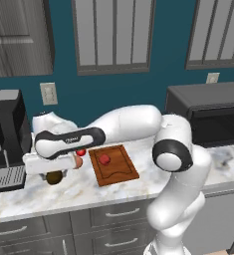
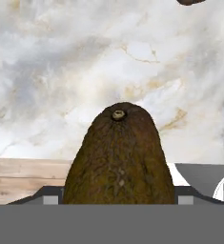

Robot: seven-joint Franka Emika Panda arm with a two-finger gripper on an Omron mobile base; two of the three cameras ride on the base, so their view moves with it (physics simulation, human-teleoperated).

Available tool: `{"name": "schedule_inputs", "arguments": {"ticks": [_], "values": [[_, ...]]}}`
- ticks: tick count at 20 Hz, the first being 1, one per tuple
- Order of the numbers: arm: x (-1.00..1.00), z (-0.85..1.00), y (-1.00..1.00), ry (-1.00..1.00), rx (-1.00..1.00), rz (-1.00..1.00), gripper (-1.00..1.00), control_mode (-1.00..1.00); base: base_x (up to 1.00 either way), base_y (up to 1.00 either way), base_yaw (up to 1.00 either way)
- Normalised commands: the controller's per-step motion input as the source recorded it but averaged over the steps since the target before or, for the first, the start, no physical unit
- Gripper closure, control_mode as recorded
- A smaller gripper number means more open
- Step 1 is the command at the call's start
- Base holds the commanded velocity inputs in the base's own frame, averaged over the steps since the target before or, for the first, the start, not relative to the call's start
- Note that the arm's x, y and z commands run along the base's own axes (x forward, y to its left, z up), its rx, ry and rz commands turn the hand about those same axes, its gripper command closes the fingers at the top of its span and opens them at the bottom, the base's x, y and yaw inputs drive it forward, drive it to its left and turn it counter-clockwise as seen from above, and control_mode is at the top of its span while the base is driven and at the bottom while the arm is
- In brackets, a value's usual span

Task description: Place the avocado, onion, tomato, and bell pepper on the cutting board.

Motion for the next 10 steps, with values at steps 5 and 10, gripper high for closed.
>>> {"name": "schedule_inputs", "arguments": {"ticks": [5, 10], "values": [[-0.31, 0.64, -0.54, -0.22, -0.09, 0.00, 1.00, -1.00, 0.00, 0.00, 0.00], [-0.23, 0.64, -0.70, -0.21, -0.09, 0.00, 1.00, -1.00, 0.00, 0.00, 0.00]]}}
